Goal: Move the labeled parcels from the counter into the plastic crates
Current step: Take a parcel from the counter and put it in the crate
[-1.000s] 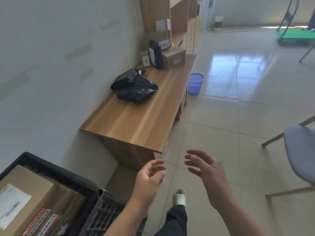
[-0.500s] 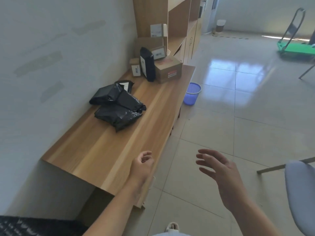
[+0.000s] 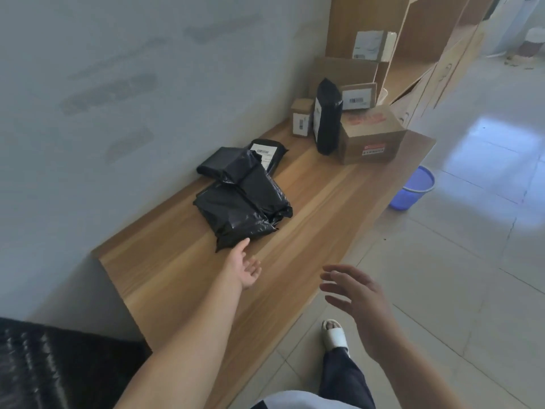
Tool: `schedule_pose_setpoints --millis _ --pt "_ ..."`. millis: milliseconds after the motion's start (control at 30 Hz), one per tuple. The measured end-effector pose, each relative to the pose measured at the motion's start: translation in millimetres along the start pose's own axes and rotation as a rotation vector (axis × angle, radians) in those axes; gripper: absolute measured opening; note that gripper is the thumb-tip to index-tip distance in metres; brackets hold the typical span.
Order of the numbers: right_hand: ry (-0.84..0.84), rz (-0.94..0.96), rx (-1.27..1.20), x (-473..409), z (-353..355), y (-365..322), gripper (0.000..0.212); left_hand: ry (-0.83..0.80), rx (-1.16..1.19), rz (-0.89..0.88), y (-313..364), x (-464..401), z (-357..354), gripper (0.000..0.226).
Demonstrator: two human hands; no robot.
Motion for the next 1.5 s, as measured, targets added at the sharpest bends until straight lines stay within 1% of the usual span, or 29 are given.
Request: schedule_pose_setpoints --millis 67,167,333,433,500,600,700,767,800,833,900,967,1033,1067,1133,1200,1233,1300,1333,1367,1400,1433,1467,1500 --pt "-0.058 -0.018 0.025 -40 -2 -23 0.019 0.034 0.122 0.005 10 -13 -15 0.071" --pt "-0.125 -0.04 0.055 -92 2 -55 0.022 0.123 0.271 0.01 22 -30 -29 0.073" --pt "-0.201 -0.128 0.091 -163 7 -78 0.027 0.296 0.363 -0.011 33 -46 -27 0.049" --pt "-0.211 -0.199 0.104 -194 1 -75 0.024 0.395 0.421 -0.037 38 -42 -9 0.042" --pt "-0.255 -0.246 0.112 -205 -13 -69 0.021 0.425 0.496 -0.108 44 -31 12 0.031" --pt "-0.346 -0.306 0.159 -210 -43 -59 0.019 0.491 0.617 -0.263 58 6 50 0.03" --pt "-0.443 -0.326 0.24 -207 -76 -52 0.015 0.537 0.628 -0.395 81 56 80 0.016" --pt "-0.534 -0.282 0.327 -200 -100 -51 0.013 0.549 0.606 -0.428 95 90 92 0.015" --pt "-0.598 -0.236 0.383 -194 -114 -52 0.017 0.553 0.596 -0.44 99 106 96 0.017" --pt "-0.673 -0.169 0.455 -186 -129 -53 0.026 0.547 0.594 -0.455 104 120 100 0.02" --pt "-0.822 0.053 0.684 -164 -163 -57 0.055 0.508 0.598 -0.484 109 145 104 0.032" --pt "-0.929 0.4 0.96 -133 -198 -61 0.082 0.451 0.591 -0.482 109 167 103 0.038" --pt "-0.963 0.763 1.138 -97 -230 -64 0.093 0.353 0.585 -0.457 103 183 96 0.035" --pt "-0.954 0.908 1.161 -82 -242 -66 0.093 0.304 0.579 -0.44 99 189 92 0.034" --pt "-0.907 1.088 1.16 -61 -262 -71 0.086 0.243 0.58 -0.404 89 200 88 0.031" --pt "-0.885 1.2 1.163 -49 -277 -71 0.07 0.185 0.604 -0.38 81 207 86 0.026" --pt "-0.892 1.219 1.154 -44 -282 -70 0.061 0.152 0.613 -0.369 78 209 85 0.025" --pt "-0.922 1.153 1.149 -41 -290 -65 0.046 0.116 0.594 -0.358 73 213 90 0.024" --pt "-0.93 1.07 1.161 -42 -292 -61 0.039 0.127 0.583 -0.371 73 216 98 0.021" --pt "-0.919 0.949 1.171 -47 -292 -56 0.031 0.167 0.593 -0.411 73 220 112 0.016" --pt "-0.89 0.773 1.156 -57 -289 -50 0.023 0.245 0.634 -0.477 74 226 133 0.011" --pt "-0.863 0.539 1.091 -68 -283 -41 0.019 0.348 0.69 -0.57 75 235 158 0.009" --pt "-0.85 0.305 0.977 -77 -276 -29 0.017 0.443 0.739 -0.675 76 246 183 0.011" --pt "-0.847 0.115 0.872 -80 -268 -18 0.016 0.508 0.746 -0.772 78 256 204 0.015"
Point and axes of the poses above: each hand's wrist, its own x-axis away from the middle knuckle, its own z-axis out of the back of the hand, y = z × x, the point moved 10 cm from there along -x, towards the middle knuckle, and after that the axes turned 11 degrees about -x, right-handed, at the moved point
